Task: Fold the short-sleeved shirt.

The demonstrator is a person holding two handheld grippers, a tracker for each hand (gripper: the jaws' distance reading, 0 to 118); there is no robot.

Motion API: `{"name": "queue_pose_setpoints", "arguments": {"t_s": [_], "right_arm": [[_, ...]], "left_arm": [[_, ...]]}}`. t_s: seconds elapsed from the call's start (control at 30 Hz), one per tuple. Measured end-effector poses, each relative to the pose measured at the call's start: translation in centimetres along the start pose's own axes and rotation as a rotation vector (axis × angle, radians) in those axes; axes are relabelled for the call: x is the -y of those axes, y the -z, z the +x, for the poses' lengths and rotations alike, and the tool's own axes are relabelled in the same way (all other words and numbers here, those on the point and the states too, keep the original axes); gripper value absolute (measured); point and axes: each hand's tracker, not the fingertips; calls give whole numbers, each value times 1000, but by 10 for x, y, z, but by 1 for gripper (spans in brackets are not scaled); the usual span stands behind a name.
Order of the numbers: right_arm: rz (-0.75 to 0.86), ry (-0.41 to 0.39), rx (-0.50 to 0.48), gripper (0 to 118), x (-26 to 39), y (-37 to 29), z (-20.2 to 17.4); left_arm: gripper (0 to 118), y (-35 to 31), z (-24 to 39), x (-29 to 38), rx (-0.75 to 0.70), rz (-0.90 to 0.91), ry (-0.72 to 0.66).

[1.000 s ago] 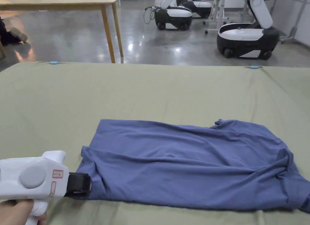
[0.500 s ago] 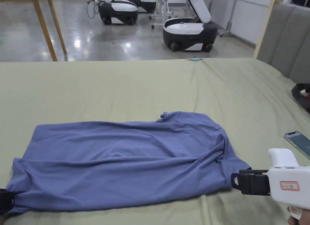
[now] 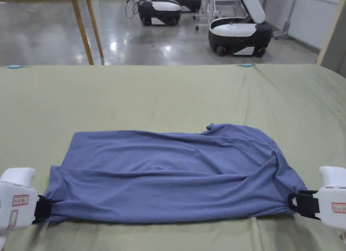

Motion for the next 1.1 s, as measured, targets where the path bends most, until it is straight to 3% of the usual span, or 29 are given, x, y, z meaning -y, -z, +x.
{"name": "queue_pose_setpoints", "arguments": {"t_s": [0.5, 0.73, 0.77, 0.8, 0.83, 0.87, 0.9, 1.0, 1.03, 1.07, 1.1], "right_arm": [[-26, 8, -50, 13, 100, -103, -7], [-40, 24, -58, 14, 129, -113, -12], [-39, 26, -65, 23, 128, -111, -12], [-43, 38, -60, 62, 127, -112, -10], [-29, 38, -18, 102, 125, -114, -11], [-16, 17, -8, 118, 123, -115, -11], [3, -9, 8, 116, 121, -118, -11], [60, -41, 45, 116, 106, -139, -5], [79, -47, 58, 115, 99, -140, -6], [103, -55, 61, 109, 89, -133, -10], [109, -55, 72, 77, 80, -129, -13]], "left_arm": [[3, -73, -29, 101, 45, -30, -16], [3, -80, -37, 125, 76, -23, -49], [8, -77, -37, 127, 86, -24, -55], [29, -76, -40, 128, 112, -2, -72], [65, -76, -43, 129, 108, 27, -81], [98, -77, -46, 128, 98, 38, -93], [111, -79, -49, 128, 67, 54, -118], [107, -92, -59, 112, 52, 135, -152], [100, -94, -58, 104, 47, 148, -156], [85, -95, -58, 95, 53, 169, -147], [47, -94, -56, 84, 52, 171, -136]]}}
